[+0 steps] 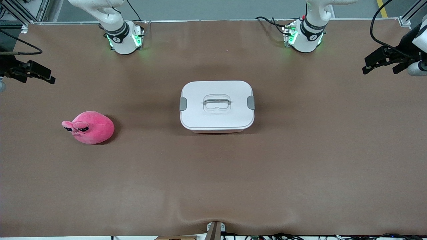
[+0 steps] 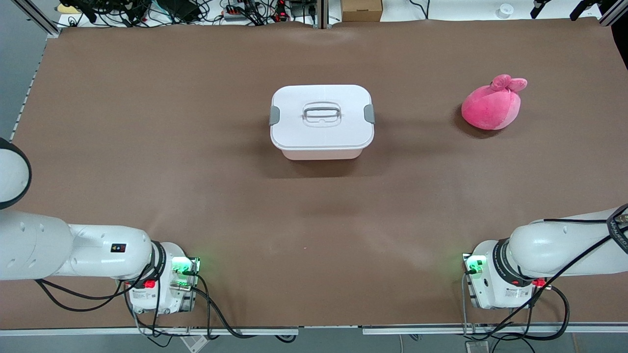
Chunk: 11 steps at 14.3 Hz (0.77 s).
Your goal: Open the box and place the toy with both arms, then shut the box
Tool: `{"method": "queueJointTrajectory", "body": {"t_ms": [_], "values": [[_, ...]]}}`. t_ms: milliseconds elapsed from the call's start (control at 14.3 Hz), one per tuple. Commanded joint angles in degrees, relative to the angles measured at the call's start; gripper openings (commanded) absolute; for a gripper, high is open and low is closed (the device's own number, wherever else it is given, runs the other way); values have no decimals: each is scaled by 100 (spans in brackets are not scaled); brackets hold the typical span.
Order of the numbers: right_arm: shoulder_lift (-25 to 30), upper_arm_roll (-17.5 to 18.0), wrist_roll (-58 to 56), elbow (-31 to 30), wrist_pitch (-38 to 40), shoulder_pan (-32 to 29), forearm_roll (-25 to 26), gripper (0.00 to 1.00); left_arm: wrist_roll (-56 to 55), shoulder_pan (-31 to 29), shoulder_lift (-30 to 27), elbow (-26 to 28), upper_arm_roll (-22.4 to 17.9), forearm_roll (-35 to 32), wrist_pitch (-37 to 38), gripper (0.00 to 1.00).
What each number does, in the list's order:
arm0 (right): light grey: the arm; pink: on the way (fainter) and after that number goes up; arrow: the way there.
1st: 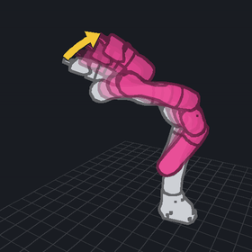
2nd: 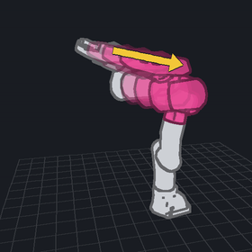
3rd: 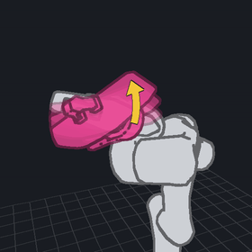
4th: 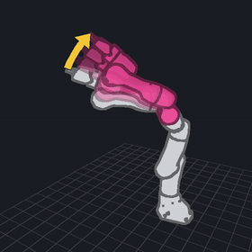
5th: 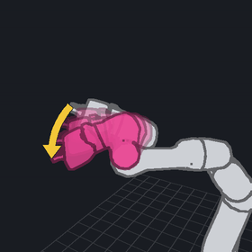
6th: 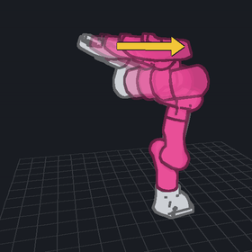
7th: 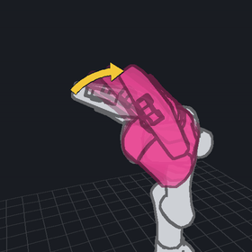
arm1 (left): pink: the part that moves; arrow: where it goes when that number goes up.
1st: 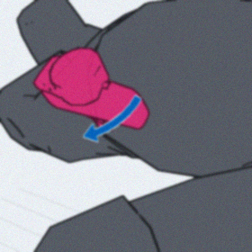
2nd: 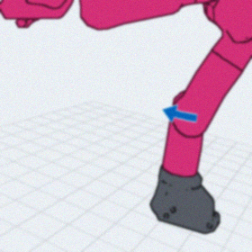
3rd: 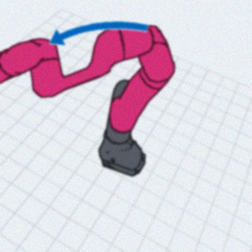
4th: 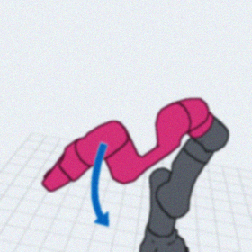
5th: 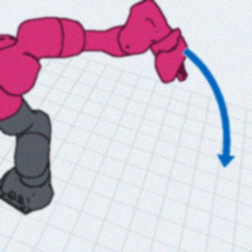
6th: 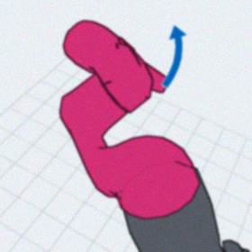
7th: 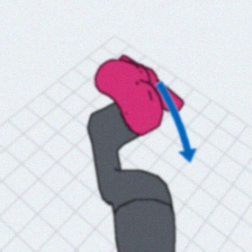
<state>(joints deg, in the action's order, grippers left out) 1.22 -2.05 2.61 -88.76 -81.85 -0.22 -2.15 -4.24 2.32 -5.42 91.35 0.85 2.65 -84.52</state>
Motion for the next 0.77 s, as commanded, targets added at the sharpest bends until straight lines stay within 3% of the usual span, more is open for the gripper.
{"method": "queueJointTrajectory", "body": {"t_ms": [0,701], "values": [[36,-24,-68,61,82,4,-22,100,72,-39,94,-126,3,70,67,100],[28,-32,-103,0,99,4,-22,100,90,-48,366,-433,-32,69,120,100]]}}
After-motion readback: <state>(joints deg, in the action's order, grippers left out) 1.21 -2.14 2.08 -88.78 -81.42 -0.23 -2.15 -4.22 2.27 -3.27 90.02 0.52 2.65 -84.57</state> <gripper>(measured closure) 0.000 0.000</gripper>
